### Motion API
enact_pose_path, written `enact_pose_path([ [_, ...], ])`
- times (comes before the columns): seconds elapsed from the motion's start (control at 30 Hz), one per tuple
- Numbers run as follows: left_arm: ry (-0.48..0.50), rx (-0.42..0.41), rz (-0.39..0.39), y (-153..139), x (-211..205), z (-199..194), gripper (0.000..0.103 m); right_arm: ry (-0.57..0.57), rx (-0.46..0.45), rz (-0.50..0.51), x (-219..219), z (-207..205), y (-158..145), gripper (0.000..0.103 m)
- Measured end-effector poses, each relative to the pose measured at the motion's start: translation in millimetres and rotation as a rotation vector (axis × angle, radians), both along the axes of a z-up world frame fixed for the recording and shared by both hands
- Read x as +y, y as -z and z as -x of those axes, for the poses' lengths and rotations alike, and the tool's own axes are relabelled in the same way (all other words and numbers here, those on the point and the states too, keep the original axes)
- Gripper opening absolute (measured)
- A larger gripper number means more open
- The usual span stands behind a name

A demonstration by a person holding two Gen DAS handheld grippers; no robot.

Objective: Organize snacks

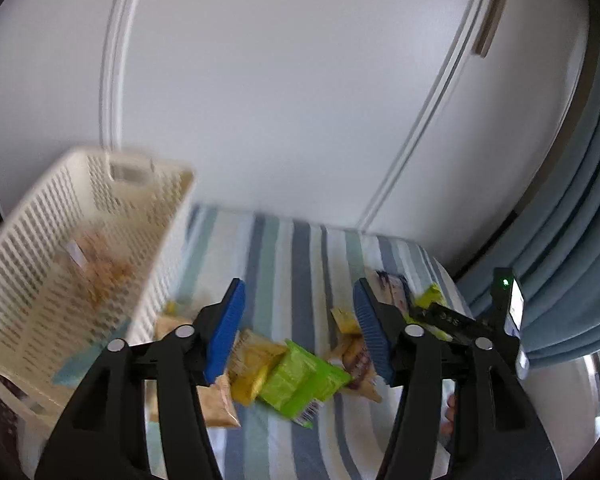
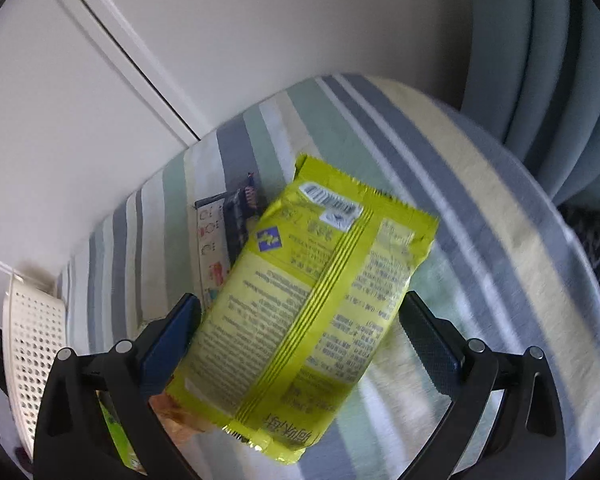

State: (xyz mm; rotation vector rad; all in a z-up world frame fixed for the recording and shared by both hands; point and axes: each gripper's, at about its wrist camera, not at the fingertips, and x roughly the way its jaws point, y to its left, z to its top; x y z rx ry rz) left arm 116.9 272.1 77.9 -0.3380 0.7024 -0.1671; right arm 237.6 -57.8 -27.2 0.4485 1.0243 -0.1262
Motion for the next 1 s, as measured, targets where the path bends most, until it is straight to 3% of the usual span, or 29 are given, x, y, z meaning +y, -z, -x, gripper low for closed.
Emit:
enact_pose_path([
  [0.13,0.0,0.028,-0.032,9,-7,7,0.064,-0.039,-0.006,0.027,-1,1,-2,0.088],
  [0.23,-0.012,0.041,-0.087,21,-14,24,0.077,-0.085,-0.013,0.021,7,3,-4,0.078],
  [0.37,-0.007,0.105,-0.092,44,-22,38,0.077,-0.114,-0.025,0.023,11,5,-6,0.071],
  [0.5,0.016,0.158,-0.156,63,-40,39,0.077,-0.131,-0.029,0.026,13,11,-9,0.071],
  [0.6,0.088,0.153,-0.188,67,-60,29,0.077,-0.141,-0.031,0.015,12,12,-8,0.071],
  [0.7,0.181,0.184,-0.286,77,-83,9,0.077,-0.148,-0.028,-0.005,11,12,-8,0.072],
  [0.77,0.193,0.221,-0.345,89,-90,-7,0.077,-0.153,-0.022,-0.011,10,8,-4,0.074],
  [1.0,0.182,0.243,-0.355,101,-88,-30,0.076,-0.154,-0.017,0.003,13,5,-2,0.075],
])
